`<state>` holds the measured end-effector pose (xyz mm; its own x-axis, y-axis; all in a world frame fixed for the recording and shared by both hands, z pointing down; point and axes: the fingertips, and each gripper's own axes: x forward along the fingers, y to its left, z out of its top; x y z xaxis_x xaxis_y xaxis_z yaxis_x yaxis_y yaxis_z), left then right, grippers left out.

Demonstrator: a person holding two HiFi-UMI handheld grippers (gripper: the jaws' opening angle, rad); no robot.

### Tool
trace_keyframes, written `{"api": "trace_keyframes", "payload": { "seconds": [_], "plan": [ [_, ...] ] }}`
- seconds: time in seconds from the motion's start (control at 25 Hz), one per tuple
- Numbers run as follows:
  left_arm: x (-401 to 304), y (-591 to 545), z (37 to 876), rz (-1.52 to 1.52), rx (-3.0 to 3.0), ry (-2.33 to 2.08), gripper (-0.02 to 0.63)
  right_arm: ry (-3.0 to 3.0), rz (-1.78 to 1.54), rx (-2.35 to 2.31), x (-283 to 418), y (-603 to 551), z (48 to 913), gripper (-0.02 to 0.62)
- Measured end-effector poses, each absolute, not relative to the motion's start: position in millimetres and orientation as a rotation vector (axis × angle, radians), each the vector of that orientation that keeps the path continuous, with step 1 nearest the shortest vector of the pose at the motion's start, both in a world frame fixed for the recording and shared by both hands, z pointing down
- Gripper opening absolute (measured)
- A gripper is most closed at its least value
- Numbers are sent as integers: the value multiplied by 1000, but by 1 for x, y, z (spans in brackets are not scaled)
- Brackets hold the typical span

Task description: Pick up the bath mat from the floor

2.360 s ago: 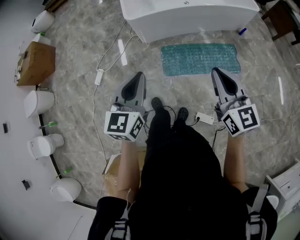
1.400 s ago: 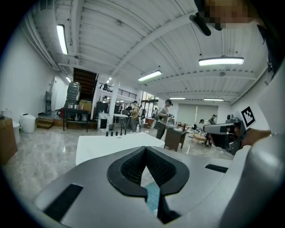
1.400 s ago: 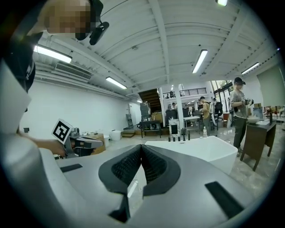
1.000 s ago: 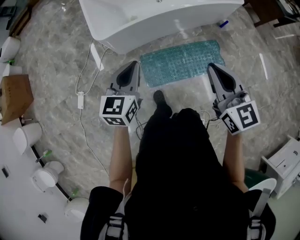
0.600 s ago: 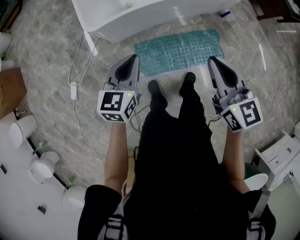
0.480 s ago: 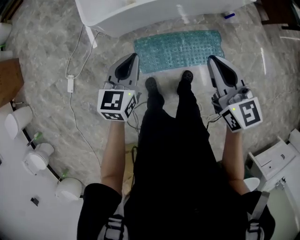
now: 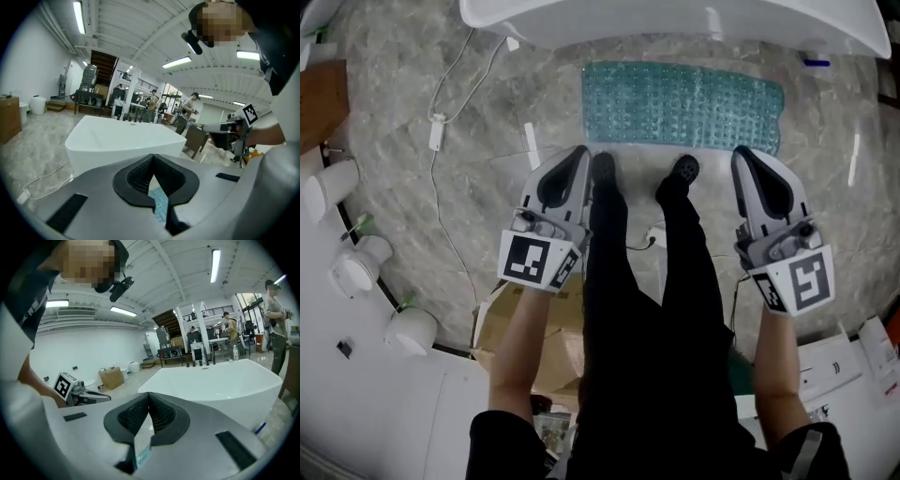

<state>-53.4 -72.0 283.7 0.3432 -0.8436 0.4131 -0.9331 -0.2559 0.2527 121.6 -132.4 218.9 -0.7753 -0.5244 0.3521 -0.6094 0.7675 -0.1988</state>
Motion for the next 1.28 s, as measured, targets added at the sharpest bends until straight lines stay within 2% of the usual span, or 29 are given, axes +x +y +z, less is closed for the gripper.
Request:
{"api": "trace_keyframes", "payload": {
  "seconds": [0.68, 1.28],
  "plan": [
    [-75, -91, 643, 414, 2067, -1466, 9, -2632, 710, 809, 52, -121, 570, 12],
    [-125, -83, 917, 598, 1879, -1424, 11, -2493, 966, 894, 33, -85, 750, 12]
  ]
}}
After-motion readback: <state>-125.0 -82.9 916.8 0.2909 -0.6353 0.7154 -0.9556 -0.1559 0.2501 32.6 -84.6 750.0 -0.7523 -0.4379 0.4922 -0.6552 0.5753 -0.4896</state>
